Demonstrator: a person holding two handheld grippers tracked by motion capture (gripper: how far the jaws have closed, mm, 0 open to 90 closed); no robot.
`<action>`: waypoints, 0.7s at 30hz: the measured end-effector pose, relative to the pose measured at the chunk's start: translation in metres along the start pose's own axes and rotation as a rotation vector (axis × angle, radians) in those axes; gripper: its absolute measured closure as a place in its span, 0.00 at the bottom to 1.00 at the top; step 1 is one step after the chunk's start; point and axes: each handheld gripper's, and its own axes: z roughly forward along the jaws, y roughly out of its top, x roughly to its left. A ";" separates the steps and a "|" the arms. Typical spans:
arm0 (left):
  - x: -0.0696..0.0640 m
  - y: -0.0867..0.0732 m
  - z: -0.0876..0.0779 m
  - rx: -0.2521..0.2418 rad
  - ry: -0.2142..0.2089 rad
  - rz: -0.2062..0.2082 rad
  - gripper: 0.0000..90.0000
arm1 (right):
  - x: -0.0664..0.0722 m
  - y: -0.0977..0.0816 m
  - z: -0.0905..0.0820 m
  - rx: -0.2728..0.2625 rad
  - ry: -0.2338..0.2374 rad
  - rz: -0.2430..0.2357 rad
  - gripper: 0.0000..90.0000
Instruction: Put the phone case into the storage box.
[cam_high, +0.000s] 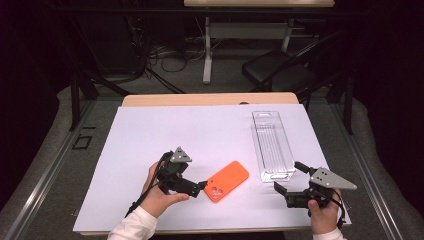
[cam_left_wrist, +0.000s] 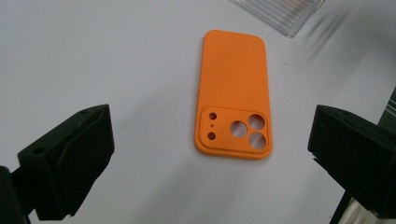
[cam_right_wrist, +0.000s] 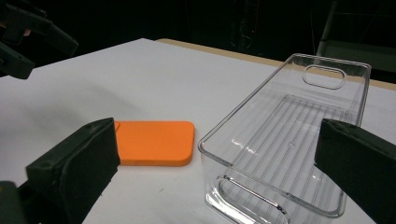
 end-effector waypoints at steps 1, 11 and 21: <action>0.000 0.001 0.001 0.002 -0.001 0.001 0.01 | 0.000 0.000 0.000 0.001 0.001 0.001 0.00; -0.001 0.010 0.007 0.015 -0.007 0.003 0.01 | 0.000 0.000 0.000 0.002 0.001 0.001 0.00; -0.004 0.019 0.013 0.037 -0.017 -0.004 0.01 | 0.000 0.000 0.000 0.000 0.004 0.001 0.00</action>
